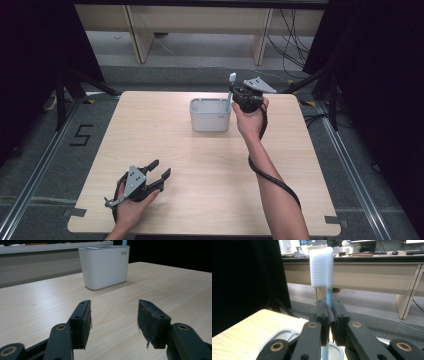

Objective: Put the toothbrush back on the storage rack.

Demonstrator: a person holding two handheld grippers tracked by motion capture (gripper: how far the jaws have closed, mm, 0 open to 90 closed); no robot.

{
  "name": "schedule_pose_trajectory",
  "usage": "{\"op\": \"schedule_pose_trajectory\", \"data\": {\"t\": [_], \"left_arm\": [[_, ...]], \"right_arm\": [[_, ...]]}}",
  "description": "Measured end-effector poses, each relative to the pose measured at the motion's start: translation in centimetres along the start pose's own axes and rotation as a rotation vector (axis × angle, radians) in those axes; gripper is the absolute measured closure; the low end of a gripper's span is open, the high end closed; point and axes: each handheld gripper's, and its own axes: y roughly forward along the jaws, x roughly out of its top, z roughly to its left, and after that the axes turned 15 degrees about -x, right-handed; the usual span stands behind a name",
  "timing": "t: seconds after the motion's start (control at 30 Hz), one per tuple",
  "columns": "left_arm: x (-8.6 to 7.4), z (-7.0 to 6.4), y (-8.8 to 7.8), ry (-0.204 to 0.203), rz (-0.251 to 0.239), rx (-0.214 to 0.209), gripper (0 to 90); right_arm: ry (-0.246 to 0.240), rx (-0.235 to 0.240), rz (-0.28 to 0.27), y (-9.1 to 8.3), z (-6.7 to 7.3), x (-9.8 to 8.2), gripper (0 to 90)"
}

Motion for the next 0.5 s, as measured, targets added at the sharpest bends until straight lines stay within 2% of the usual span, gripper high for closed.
{"op": "schedule_pose_trajectory", "data": {"t": [0.17,0.2,0.23,0.37,0.4,0.47,0.5], "left_arm": [[0.0,0.0,0.0,-0.001,0.000,0.000,44.2],[0.0,0.0,0.0,-0.001,0.001,-0.001,44.2],[0.0,0.0,0.0,-0.001,0.000,-0.001,44.2],[0.0,0.0,0.0,-0.002,-0.001,-0.001,44.2],[0.0,0.0,0.0,-0.002,-0.001,-0.001,44.2],[0.0,0.0,0.0,-0.001,-0.001,-0.001,44.2],[0.0,0.0,0.0,0.000,0.000,-0.001,44.2]], "right_arm": [[0.007,0.006,0.019,0.2,0.1,-0.5,86.0],[-0.006,0.005,0.013,0.2,0.1,-0.6,86.0],[0.003,-0.001,0.017,0.2,0.1,-0.7,86.0],[-0.012,0.000,0.019,0.3,0.1,-0.8,86.0],[0.005,0.001,0.026,0.3,0.3,-0.9,86.0],[-0.018,-0.002,0.022,0.4,0.2,-1.0,86.0],[-0.008,-0.002,0.032,0.4,0.3,-1.1,86.0]]}}
